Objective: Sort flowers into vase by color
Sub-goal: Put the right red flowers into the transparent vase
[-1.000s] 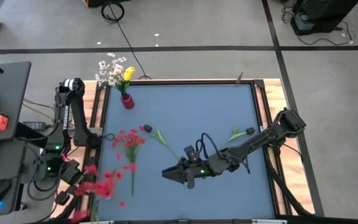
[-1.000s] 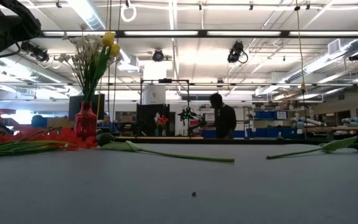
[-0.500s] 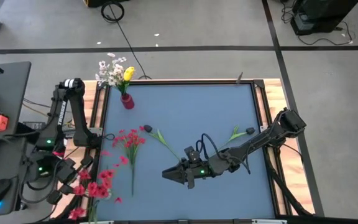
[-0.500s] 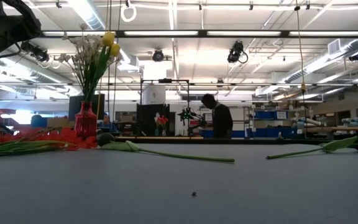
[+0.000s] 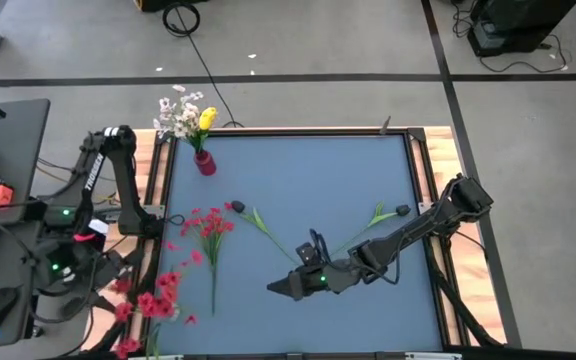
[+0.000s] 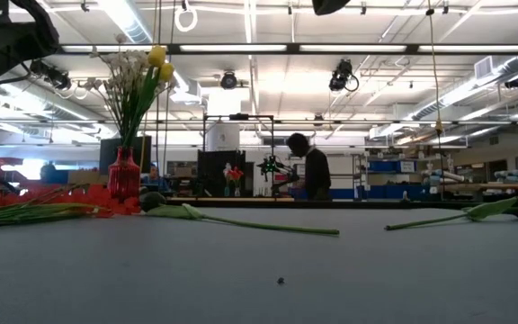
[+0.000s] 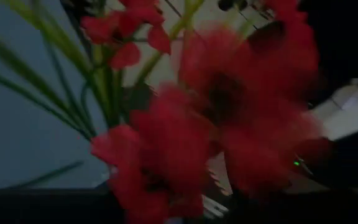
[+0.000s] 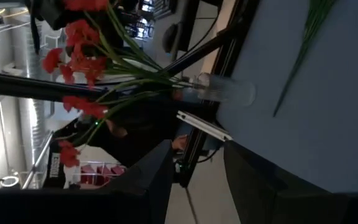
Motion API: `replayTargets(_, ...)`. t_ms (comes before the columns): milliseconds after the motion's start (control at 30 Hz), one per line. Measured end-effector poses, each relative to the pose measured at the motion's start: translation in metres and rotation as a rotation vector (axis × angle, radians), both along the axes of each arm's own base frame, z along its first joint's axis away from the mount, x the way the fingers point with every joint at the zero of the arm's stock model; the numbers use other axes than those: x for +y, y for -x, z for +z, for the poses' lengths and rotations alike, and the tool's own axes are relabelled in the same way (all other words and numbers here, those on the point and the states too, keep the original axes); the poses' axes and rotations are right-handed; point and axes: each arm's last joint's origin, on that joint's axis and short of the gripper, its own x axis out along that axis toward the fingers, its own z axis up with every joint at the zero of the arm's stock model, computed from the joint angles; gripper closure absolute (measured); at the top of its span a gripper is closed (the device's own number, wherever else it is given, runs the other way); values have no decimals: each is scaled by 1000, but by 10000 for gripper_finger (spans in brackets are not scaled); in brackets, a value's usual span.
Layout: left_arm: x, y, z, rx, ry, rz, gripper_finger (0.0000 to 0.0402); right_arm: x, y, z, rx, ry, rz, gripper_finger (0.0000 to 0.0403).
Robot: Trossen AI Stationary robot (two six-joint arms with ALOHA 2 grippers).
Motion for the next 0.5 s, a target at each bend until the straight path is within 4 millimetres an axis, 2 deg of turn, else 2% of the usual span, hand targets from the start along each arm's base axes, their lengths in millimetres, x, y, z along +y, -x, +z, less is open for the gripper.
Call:
replayTargets(133,1,-4,7,66,22,-52,241,0,0,0,-3,-7,5,249)
replayTargets(367,8,-9,12,153,-35,-98,241,0,0,1,-3,-12,7,249)
replayTargets(500,15,-10,24,159,-43,-91,241,1,0,0,3,-21,29,249)
